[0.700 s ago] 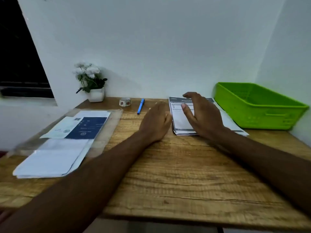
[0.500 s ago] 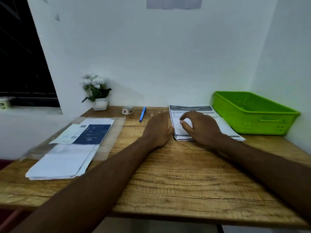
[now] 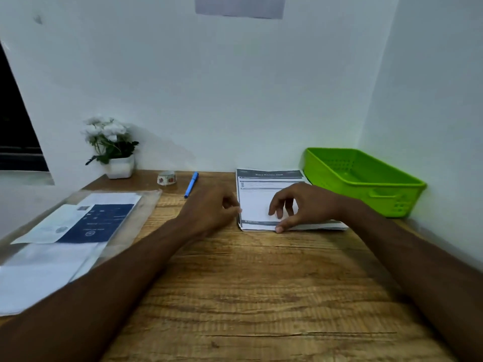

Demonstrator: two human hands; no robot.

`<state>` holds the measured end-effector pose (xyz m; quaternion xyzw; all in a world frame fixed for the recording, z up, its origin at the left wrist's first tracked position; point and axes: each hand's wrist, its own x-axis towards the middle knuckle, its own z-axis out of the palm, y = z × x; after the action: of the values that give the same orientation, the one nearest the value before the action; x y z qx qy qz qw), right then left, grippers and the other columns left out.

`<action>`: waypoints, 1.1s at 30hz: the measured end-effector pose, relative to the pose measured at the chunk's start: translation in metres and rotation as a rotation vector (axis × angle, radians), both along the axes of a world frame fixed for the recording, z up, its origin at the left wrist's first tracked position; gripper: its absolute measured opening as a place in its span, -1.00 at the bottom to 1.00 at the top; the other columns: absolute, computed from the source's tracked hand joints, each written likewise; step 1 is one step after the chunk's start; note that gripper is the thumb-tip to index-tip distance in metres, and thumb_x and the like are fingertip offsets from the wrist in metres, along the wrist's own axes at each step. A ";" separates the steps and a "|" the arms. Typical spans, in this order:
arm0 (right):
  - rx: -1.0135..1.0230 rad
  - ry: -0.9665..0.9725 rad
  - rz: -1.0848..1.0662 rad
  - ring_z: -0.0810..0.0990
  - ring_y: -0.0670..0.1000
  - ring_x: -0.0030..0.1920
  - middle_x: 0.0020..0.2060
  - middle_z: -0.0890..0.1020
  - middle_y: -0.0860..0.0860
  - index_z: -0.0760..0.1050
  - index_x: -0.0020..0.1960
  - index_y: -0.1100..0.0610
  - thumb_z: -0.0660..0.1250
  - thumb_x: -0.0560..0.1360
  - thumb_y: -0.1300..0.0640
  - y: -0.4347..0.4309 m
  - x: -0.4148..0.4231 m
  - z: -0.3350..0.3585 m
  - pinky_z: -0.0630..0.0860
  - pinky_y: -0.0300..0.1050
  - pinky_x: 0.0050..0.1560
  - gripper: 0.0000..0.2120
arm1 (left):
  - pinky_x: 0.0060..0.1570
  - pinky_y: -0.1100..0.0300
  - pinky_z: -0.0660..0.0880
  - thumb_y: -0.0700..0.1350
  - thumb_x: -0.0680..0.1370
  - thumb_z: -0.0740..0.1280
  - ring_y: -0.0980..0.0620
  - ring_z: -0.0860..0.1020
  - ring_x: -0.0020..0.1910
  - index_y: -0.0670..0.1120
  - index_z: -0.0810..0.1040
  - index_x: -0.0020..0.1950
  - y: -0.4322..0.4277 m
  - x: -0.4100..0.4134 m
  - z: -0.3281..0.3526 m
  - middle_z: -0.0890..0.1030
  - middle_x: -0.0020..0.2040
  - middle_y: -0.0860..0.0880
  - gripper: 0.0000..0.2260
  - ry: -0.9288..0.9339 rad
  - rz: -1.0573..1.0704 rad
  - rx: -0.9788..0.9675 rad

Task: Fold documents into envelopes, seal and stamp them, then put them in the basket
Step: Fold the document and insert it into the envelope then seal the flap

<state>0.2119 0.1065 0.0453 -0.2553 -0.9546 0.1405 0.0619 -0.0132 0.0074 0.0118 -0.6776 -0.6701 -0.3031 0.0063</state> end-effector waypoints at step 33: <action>0.534 0.114 -0.251 0.52 -0.14 -0.21 -0.36 0.48 -0.31 0.55 -0.12 -0.12 0.41 0.36 0.08 -0.059 0.014 0.042 0.28 -0.19 -0.31 -0.86 | -0.17 0.10 0.52 -0.08 0.42 0.50 0.21 0.57 -0.23 0.06 0.68 -0.16 -0.049 -0.016 0.051 0.64 -0.24 0.17 -0.95 0.194 -0.139 0.092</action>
<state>0.2259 0.0480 0.0875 -0.3376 -0.9138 -0.1103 0.1971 -0.0292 -0.0414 0.0624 -0.7474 -0.6032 -0.2663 0.0813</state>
